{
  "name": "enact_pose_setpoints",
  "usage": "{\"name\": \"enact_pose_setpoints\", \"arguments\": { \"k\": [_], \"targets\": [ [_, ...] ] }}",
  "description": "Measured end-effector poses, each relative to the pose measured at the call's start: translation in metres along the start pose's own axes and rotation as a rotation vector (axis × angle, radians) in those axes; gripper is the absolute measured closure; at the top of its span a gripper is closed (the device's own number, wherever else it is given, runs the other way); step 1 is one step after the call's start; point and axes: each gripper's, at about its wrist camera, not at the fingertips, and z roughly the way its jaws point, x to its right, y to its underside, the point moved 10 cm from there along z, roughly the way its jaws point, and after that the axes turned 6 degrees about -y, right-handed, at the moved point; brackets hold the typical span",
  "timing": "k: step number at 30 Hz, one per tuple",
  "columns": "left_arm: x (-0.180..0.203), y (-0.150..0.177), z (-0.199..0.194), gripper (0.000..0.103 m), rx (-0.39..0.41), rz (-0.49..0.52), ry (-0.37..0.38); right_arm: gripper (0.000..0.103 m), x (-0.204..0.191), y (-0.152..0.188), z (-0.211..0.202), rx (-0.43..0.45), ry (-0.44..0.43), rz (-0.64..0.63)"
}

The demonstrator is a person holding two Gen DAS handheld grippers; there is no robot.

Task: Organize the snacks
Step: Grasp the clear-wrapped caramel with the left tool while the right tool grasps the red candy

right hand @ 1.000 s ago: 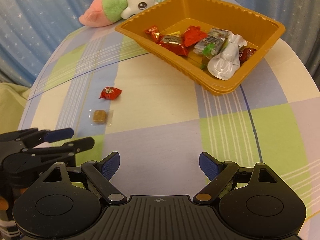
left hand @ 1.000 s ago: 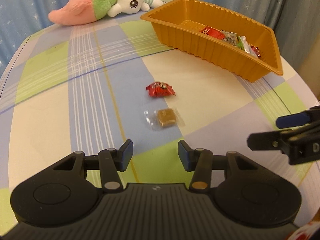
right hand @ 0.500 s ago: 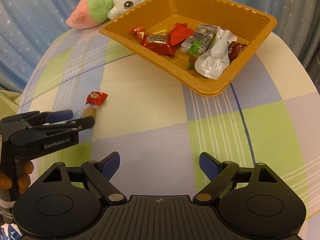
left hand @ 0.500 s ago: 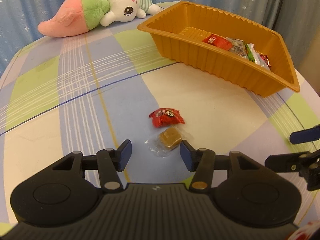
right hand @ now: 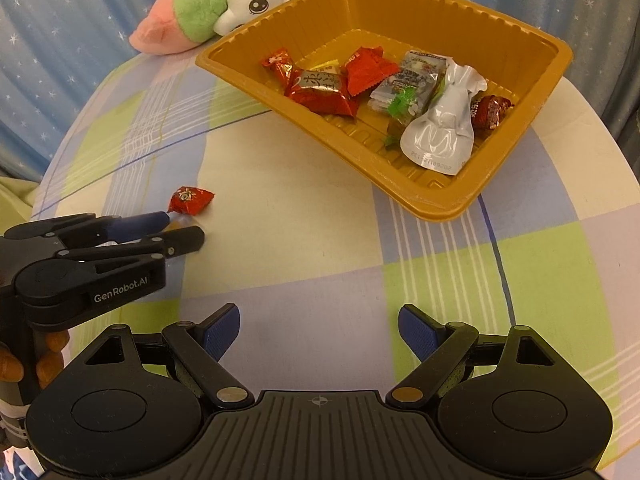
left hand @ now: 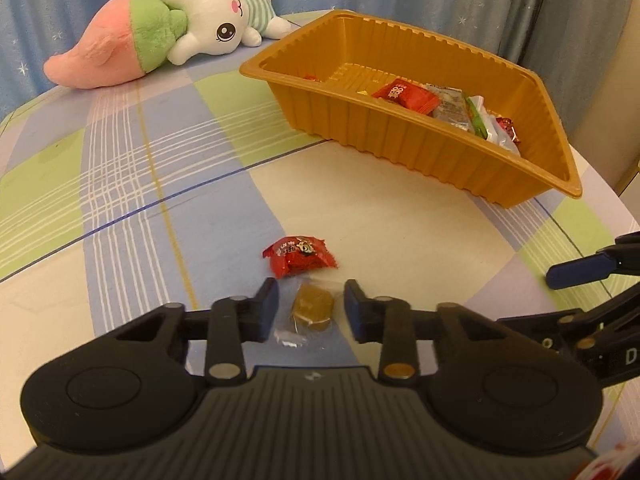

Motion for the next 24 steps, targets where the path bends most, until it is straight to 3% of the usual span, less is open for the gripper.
{"name": "enact_pose_setpoints", "arguments": {
  "k": [2, 12, 21, 23, 24],
  "targets": [
    [-0.002, 0.001, -0.001, 0.083, -0.001, -0.004, -0.001, 0.017, -0.001, 0.0, 0.001, 0.0, 0.003, -0.007],
    [-0.029, 0.024, -0.019, 0.084, -0.023, -0.068, -0.038, 0.017, -0.021, -0.008, 0.012, -0.001, -0.025, -0.076],
    [-0.097, 0.044, -0.032, 0.084, -0.056, -0.25, -0.154, 0.018, -0.071, -0.031, 0.035, 0.077, -0.063, -0.398],
    [-0.11, 0.048, -0.035, 0.084, -0.06, -0.278, -0.179, 0.033, -0.08, -0.036, 0.044, 0.081, -0.064, -0.477],
    [-0.116, 0.051, -0.036, 0.084, -0.062, -0.29, -0.191, 0.036, -0.083, -0.037, 0.05, 0.072, -0.07, -0.512]
  ]
}}
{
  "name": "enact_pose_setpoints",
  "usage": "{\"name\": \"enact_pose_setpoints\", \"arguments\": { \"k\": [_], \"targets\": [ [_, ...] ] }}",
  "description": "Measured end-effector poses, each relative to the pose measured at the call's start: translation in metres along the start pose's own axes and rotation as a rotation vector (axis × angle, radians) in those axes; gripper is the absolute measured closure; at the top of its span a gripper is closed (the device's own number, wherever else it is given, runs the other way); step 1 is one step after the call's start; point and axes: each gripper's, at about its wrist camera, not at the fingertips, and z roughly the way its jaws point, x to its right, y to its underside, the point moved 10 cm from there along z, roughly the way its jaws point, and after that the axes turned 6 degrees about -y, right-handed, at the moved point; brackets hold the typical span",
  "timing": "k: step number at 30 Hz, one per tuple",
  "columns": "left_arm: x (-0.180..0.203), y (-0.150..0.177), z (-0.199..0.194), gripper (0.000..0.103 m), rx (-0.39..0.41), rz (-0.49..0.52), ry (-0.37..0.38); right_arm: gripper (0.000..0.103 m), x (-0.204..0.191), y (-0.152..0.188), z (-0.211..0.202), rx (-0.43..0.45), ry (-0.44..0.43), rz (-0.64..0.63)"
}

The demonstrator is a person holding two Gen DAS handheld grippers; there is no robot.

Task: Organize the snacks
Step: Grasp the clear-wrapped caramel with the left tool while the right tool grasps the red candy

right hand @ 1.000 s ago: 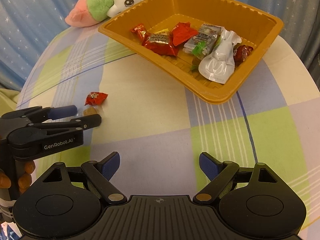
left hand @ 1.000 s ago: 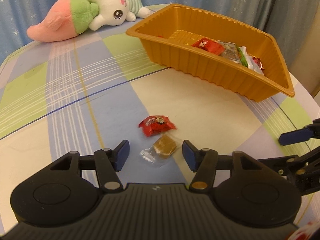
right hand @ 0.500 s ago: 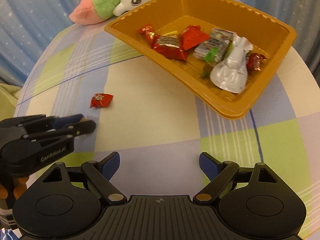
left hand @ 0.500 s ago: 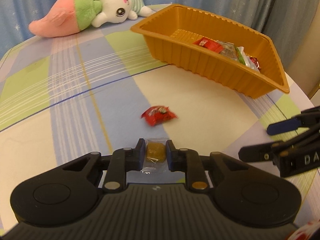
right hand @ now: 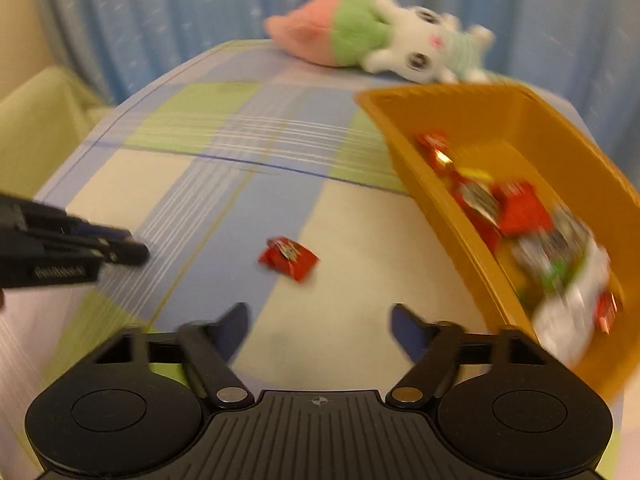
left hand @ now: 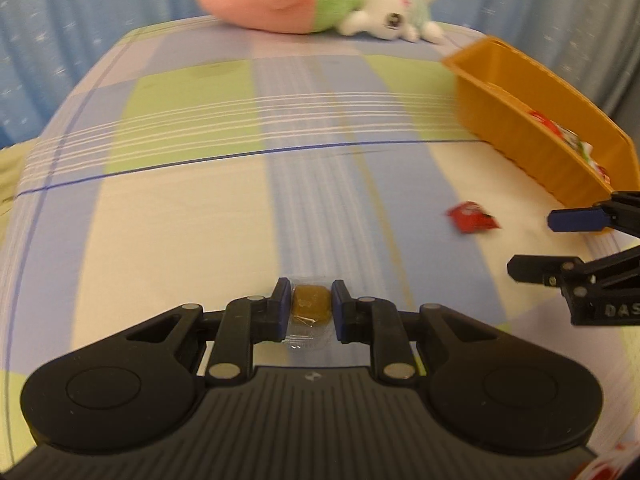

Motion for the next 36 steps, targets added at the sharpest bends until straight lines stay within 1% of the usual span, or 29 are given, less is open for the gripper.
{"name": "enact_pose_setpoints", "arguments": {
  "k": [2, 6, 8, 10, 12, 13, 14, 15, 16, 17, 20, 25, 30, 36],
  "targets": [
    [-0.011, 0.002, -0.001, 0.084, -0.003, -0.026, -0.016, 0.039, -0.002, -0.004, 0.012, -0.015, 0.0, -0.053],
    [-0.026, 0.008, -0.005, 0.084, -0.006, -0.062, -0.037, 0.042, -0.006, -0.013, 0.028, -0.008, -0.004, -0.135],
    [-0.032, 0.011, -0.007, 0.084, -0.008, -0.078, -0.046, 0.048, -0.008, -0.018, 0.035, -0.003, -0.02, -0.168],
    [-0.037, 0.014, -0.009, 0.084, -0.01, -0.095, -0.053, 0.051, -0.013, -0.022, 0.04, 0.004, -0.038, -0.199],
    [-0.041, 0.016, -0.011, 0.084, -0.013, -0.112, -0.057, 0.059, -0.016, -0.025, 0.043, 0.01, -0.058, -0.222],
    [-0.043, 0.018, -0.012, 0.084, -0.014, -0.119, -0.059, 0.07, -0.019, -0.025, 0.044, 0.008, -0.079, -0.226],
    [-0.044, 0.019, -0.012, 0.084, -0.016, -0.125, -0.061, 0.073, -0.022, -0.026, 0.045, 0.003, -0.094, -0.226],
    [-0.045, 0.02, -0.013, 0.084, -0.018, -0.131, -0.064, 0.074, -0.023, -0.025, 0.044, -0.001, -0.092, -0.231],
    [-0.046, 0.021, -0.014, 0.084, -0.019, -0.135, -0.065, 0.079, -0.025, -0.025, 0.044, -0.005, -0.091, -0.237],
    [-0.047, 0.021, -0.015, 0.084, -0.021, -0.14, -0.067, 0.08, -0.027, -0.025, 0.044, -0.009, -0.097, -0.234],
    [-0.045, 0.023, -0.017, 0.084, -0.024, -0.145, -0.068, 0.08, -0.03, -0.021, 0.04, -0.018, -0.11, -0.197],
    [-0.035, 0.021, -0.028, 0.084, -0.01, -0.133, -0.056, 0.08, -0.027, -0.016, 0.017, 0.004, -0.144, -0.089],
    [-0.012, 0.011, -0.043, 0.084, 0.017, -0.096, -0.032, 0.08, -0.015, -0.015, -0.017, 0.048, -0.15, 0.009],
    [0.024, -0.009, -0.064, 0.084, 0.067, -0.043, 0.01, 0.08, 0.012, -0.008, -0.063, 0.106, -0.123, 0.119]
  ]
}}
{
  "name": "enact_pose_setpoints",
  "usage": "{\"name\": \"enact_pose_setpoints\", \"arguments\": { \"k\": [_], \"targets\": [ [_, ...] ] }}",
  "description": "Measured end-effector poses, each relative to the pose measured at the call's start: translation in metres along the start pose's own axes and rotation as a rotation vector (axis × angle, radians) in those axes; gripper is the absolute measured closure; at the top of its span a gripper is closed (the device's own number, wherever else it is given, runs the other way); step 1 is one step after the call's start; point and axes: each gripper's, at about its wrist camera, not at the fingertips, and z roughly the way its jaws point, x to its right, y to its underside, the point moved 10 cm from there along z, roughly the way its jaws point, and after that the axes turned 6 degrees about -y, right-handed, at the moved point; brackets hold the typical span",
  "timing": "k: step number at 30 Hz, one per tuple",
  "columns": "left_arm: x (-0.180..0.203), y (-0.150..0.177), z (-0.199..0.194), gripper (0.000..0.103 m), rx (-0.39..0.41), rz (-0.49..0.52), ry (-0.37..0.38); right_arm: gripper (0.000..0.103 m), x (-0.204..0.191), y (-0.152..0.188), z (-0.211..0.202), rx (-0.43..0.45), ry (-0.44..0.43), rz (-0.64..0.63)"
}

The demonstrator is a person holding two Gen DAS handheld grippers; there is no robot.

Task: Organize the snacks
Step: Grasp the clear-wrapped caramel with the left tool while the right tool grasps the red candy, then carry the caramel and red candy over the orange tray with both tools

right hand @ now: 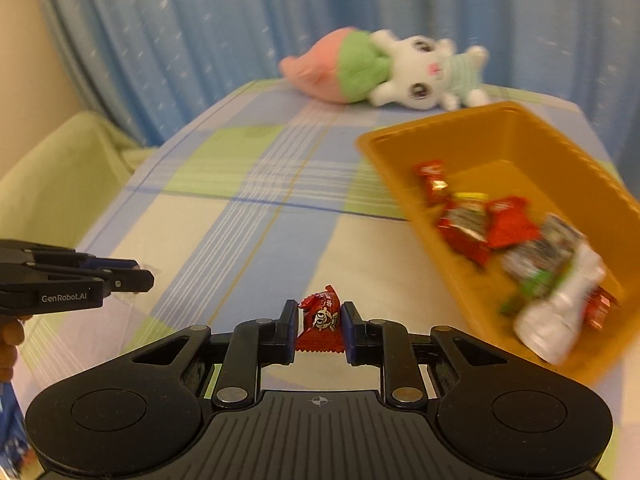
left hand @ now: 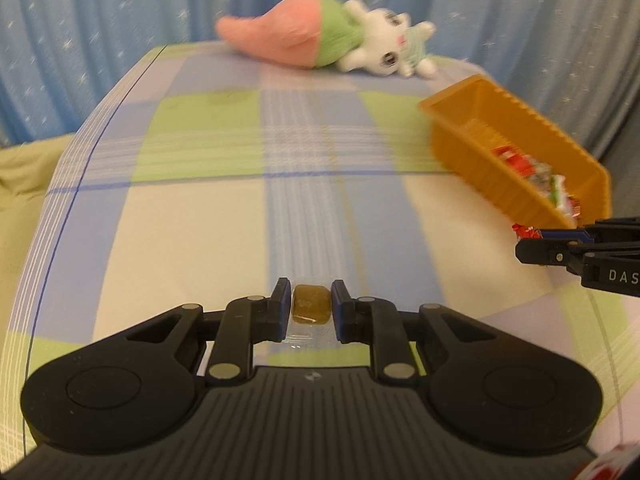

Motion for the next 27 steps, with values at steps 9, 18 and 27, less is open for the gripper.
{"name": "enact_pose_setpoints", "arguments": {
  "k": [9, 18, 27],
  "targets": [
    [0.069, -0.04, -0.028, 0.084, 0.096, 0.073, 0.098, 0.08, 0.05, -0.002, -0.075, 0.106, 0.085, 0.107],
    [0.15, -0.078, -0.032, 0.084, 0.159, 0.166, 0.185, 0.08, 0.1, -0.014, -0.114, 0.178, 0.154, 0.16],
    [0.2, -0.115, -0.006, 0.084, 0.171, 0.227, 0.197, 0.08, 0.127, -0.039, -0.104, 0.201, 0.148, 0.168]
  ]
}}
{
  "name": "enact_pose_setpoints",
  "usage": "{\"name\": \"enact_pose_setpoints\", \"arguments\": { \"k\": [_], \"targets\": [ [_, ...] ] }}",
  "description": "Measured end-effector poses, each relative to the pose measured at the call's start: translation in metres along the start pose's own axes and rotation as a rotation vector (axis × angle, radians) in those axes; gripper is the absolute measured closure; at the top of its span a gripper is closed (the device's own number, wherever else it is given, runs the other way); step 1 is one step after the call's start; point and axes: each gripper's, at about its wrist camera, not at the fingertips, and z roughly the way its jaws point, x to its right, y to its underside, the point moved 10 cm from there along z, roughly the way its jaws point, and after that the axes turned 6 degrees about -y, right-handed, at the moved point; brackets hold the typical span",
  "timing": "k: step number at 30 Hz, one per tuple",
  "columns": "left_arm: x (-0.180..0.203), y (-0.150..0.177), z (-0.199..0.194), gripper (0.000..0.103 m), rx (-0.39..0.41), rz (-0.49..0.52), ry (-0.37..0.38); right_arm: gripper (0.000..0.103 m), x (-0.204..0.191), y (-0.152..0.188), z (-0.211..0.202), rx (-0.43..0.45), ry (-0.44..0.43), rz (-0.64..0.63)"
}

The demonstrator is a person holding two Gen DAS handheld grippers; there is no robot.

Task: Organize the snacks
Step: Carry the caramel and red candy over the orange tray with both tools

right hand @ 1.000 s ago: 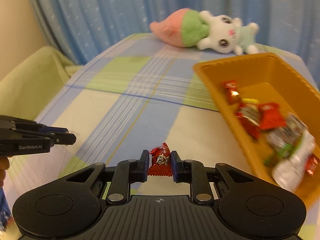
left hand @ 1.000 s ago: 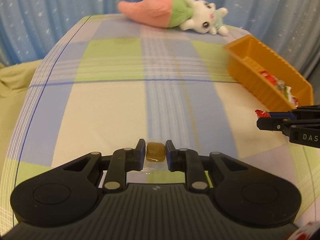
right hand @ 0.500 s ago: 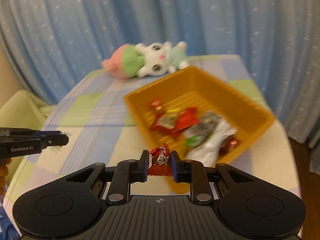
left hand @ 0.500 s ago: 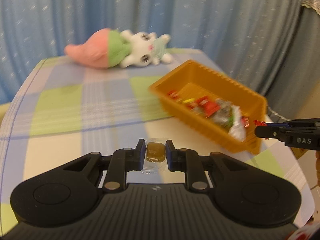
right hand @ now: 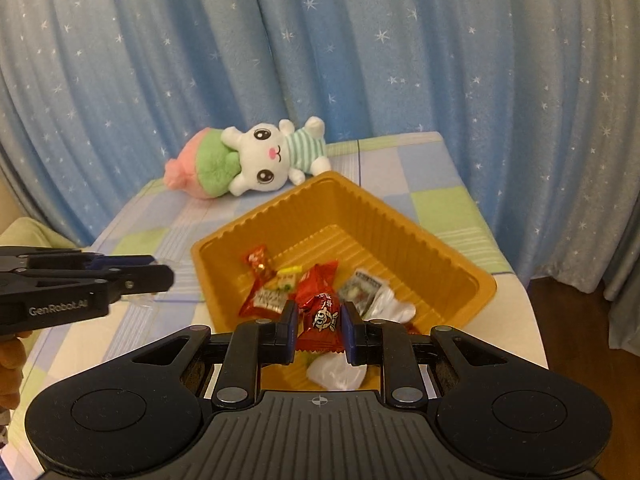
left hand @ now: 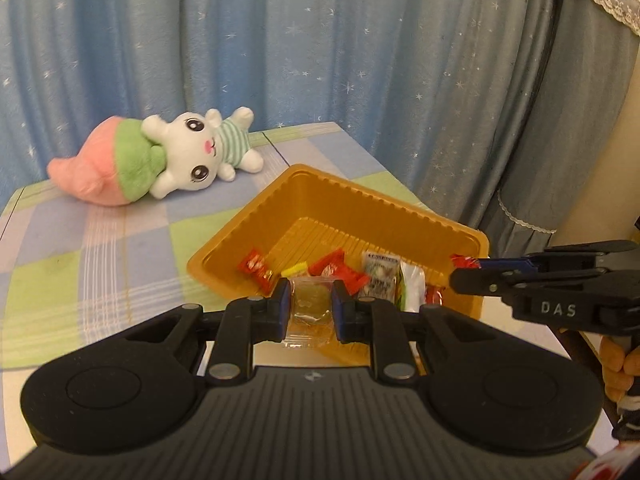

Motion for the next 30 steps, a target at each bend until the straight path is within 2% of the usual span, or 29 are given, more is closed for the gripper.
{"name": "enact_pose_setpoints", "arguments": {
  "k": [19, 30],
  "targets": [
    [0.004, -0.055, 0.082, 0.084, -0.019, 0.056, -0.032, 0.08, 0.029, -0.041, 0.058, -0.014, 0.0, 0.003],
    [0.011, -0.059, 0.111, 0.083, -0.044, 0.076, -0.031, 0.08, 0.045, -0.046, 0.069, -0.022, 0.016, 0.027]
  ]
}}
